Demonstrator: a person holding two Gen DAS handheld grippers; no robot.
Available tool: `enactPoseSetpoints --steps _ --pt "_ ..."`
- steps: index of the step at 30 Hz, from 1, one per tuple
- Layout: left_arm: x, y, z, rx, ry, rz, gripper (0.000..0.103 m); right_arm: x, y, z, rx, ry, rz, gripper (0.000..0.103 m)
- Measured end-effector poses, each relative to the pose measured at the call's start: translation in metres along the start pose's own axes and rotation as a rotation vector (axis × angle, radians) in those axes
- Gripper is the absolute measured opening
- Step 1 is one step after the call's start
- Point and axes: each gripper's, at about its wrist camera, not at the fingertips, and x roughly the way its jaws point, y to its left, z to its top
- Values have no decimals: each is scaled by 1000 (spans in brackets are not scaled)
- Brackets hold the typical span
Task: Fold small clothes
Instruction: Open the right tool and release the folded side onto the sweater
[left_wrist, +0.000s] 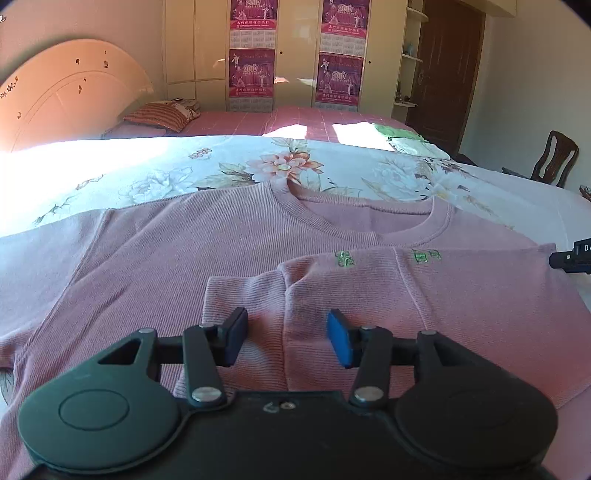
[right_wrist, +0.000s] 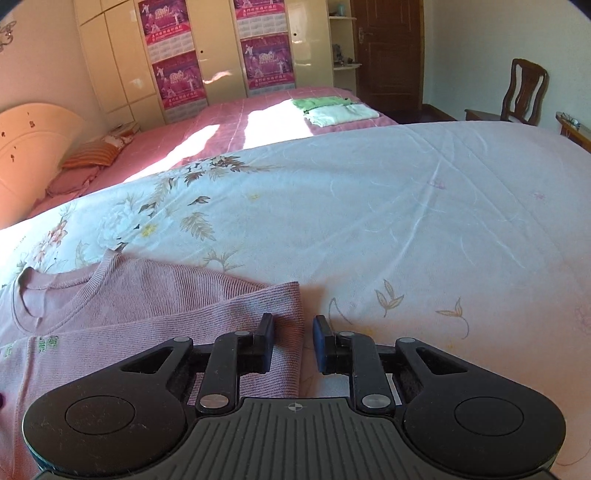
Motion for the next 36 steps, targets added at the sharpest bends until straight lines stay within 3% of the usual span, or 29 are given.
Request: enactPoseSetpoints --steps 5,11,15,19,23,26,31,33,36 --pt "-1 -8 7 23 -19 -38 48 0 5 7 -10 -29 16 20" --pt "21 -6 14 26 25 -12 51 16 6 8 -20 10 -13 20" --pt "4 6 15 -13 22 -17 51 -10 7 6 -7 -12 22 20" --pt "-18 10 3 -7 11 -34 54 -43 21 -15 -79 -24 77 20" --pt "-13 7 -11 15 50 -21 57 -68 30 -49 -107 -10 119 20" --pt "-12 1 -13 61 40 -4 59 -82 34 -76 -145 -10 125 20" --pt "-20 4 -8 23 66 -15 59 -84 23 -103 -148 20 107 20" --pt "-27 4 -8 28 68 -14 62 -91 26 -99 -130 22 109 20" --pt "-34 5 -10 22 72 -8 78 -105 32 -95 -105 -27 126 21"
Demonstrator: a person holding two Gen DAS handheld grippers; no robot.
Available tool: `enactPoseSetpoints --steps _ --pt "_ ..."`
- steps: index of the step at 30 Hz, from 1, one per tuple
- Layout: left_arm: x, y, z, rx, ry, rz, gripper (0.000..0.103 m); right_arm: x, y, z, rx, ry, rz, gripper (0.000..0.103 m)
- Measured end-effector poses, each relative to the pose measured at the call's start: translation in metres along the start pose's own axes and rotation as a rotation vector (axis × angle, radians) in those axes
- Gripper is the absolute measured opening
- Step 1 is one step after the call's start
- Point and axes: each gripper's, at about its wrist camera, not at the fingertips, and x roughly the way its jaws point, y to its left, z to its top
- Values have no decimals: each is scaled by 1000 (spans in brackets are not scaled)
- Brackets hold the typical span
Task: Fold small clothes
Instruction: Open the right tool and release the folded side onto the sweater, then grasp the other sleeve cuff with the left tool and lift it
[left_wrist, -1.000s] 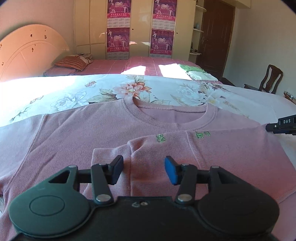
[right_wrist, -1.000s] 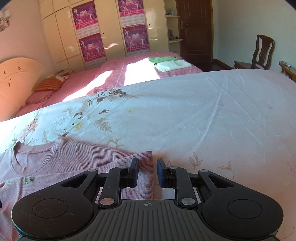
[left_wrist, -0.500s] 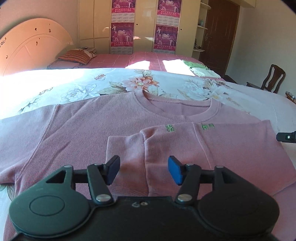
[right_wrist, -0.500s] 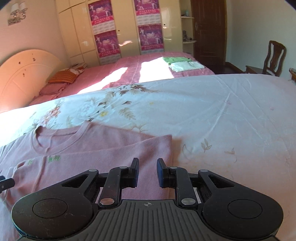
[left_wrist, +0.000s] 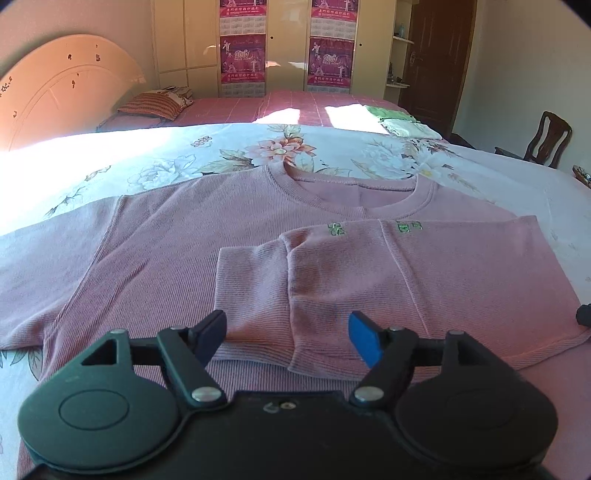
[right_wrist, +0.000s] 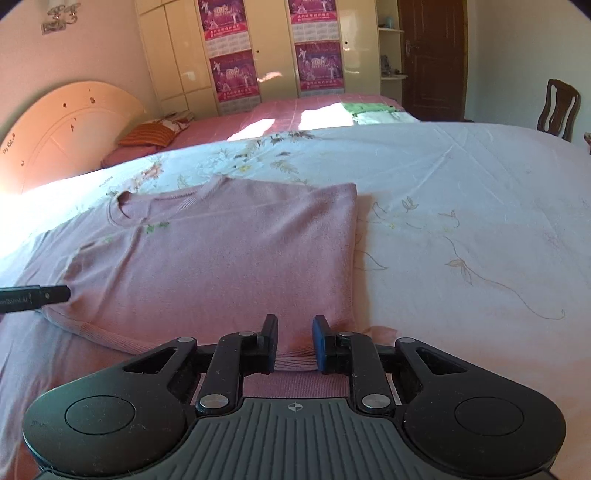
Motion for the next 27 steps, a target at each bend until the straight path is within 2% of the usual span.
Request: enactPoseSetpoints --steps 1,2,3,6,10,19,27 --pt "0 1 0 -10 13 -8 77 1 1 -1 15 6 -2 23" --pt "0 2 0 -14 24 -17 75 4 1 -1 29 32 -1 35" --pt "-2 3 0 -16 30 -24 73 3 2 -1 43 37 10 39" --pt "-18 10 1 -31 3 -34 74 -10 12 5 35 -9 48 39" --pt "-42 33 -3 -73 -27 -5 75 -14 37 11 9 -25 100 39" --pt "-74 114 -12 -208 -58 65 75 0 134 3 -88 0 240 39" --pt "-79 212 -26 -335 -46 145 73 25 204 -1 -120 25 243 39"
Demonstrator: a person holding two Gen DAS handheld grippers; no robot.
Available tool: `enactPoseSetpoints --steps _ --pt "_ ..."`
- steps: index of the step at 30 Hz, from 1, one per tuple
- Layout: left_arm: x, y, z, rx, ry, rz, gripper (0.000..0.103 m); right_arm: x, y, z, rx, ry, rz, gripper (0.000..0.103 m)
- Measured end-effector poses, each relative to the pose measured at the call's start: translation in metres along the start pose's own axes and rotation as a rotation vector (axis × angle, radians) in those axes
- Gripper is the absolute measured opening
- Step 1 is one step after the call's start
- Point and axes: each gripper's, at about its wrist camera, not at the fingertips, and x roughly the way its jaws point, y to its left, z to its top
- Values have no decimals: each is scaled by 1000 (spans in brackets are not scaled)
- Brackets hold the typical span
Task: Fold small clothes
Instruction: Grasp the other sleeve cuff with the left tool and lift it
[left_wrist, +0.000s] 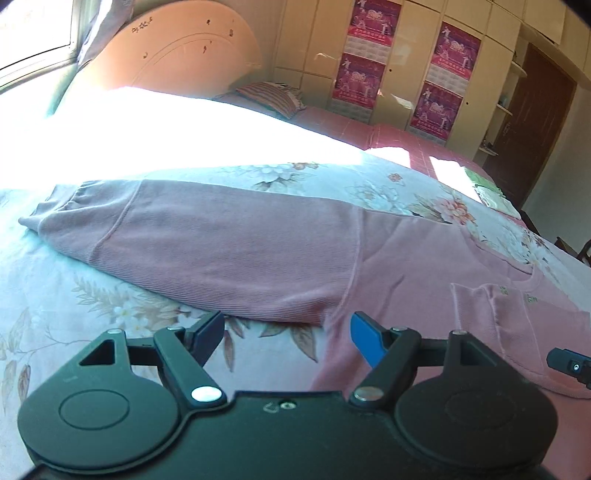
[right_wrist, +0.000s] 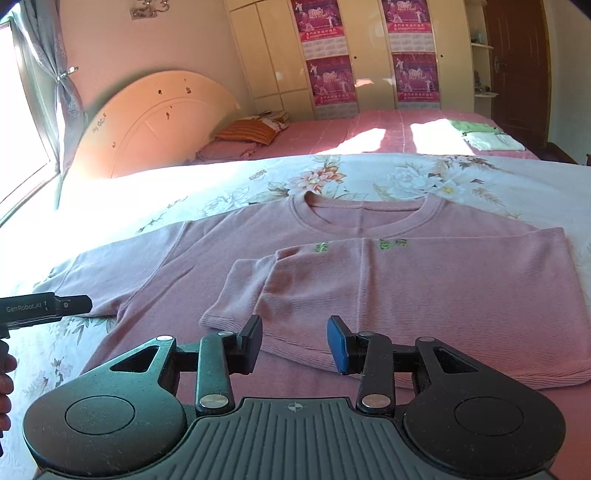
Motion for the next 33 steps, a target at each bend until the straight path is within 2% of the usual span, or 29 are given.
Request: enactPoseSetpoints --steps 10,13,18,20,22,25,27,30,33 --pt "15 114 25 -153 -5 110 72 56 65 8 -40 28 5 39" --pt "21 151 29 -239 -5 153 73 68 81 8 -70 35 5 39" --pt "40 200 34 -427 1 148 73 90 99 7 -90 59 11 39" --pt "46 210 39 -464 -28 117 78 95 104 6 -95 63 9 39" --pt "52 215 43 -484 -53 103 78 100 106 6 -97 66 7 39" --pt "61 221 46 -525 -103 92 62 107 108 7 -95 70 -1 39" --pt "67 224 47 -559 -118 104 32 111 107 7 -92 72 -7 39" --pt "69 232 45 -618 -130 99 10 115 104 7 -89 76 -20 39" --pt "65 228 45 -606 -147 91 5 117 103 8 -90 73 -34 39"
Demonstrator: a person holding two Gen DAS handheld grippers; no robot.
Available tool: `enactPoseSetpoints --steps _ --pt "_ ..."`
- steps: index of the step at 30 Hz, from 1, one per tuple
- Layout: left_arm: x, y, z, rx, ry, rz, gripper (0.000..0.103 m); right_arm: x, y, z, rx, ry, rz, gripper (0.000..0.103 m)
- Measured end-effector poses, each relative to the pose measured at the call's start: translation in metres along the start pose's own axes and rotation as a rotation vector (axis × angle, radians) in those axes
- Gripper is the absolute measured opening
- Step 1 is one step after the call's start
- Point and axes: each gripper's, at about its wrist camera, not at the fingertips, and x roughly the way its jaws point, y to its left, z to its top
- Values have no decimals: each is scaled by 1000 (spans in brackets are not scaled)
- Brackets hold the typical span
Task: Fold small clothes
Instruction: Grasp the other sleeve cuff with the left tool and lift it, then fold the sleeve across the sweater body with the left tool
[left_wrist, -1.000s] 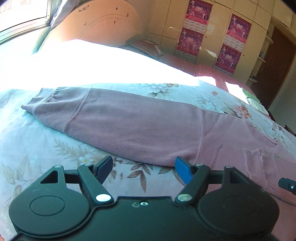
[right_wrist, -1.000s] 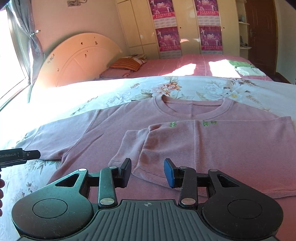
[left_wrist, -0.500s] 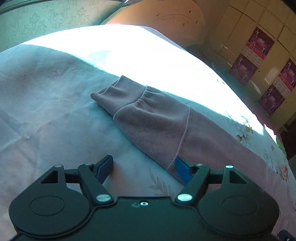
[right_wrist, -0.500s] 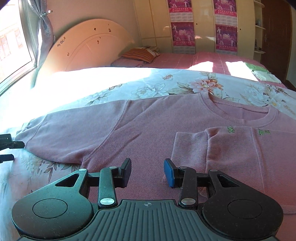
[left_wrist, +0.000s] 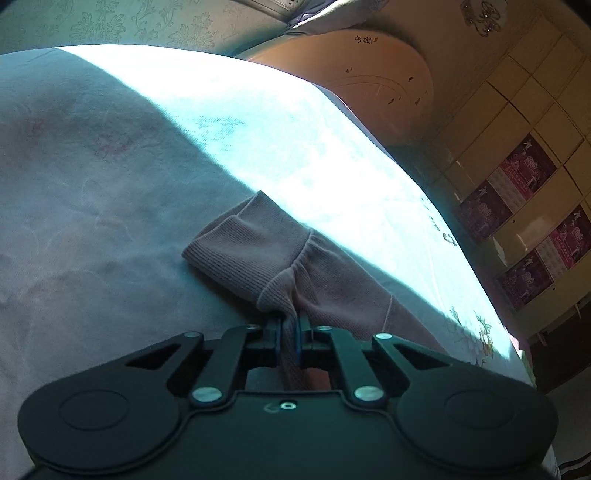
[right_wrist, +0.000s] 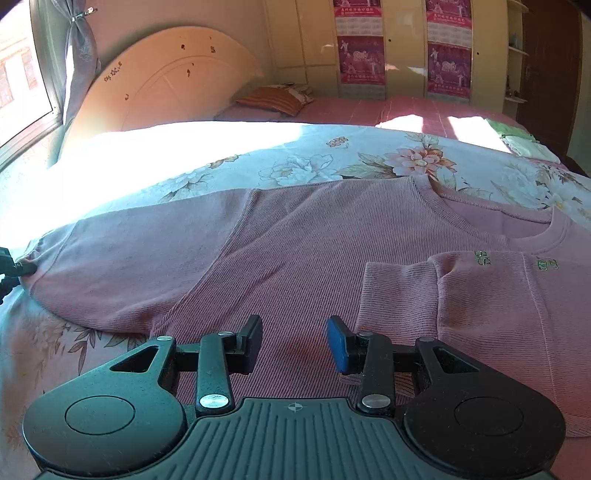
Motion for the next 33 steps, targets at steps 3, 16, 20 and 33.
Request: enactPoseSetpoints --steps 3,16,20,33 --pt "-16 -17 -1 69 -40 -52 5 4 1 -1 -13 2 -12 39" --pt "-91 -195 -94 522 -21 -455 5 -44 -41 3 111 -76 14 39" --pt "-96 -242 -158 632 43 -563 5 -74 -75 -5 156 -107 -39 39" --pt "-90 -288 -285 1007 194 -563 61 -129 -145 -43 235 -88 -71 39"
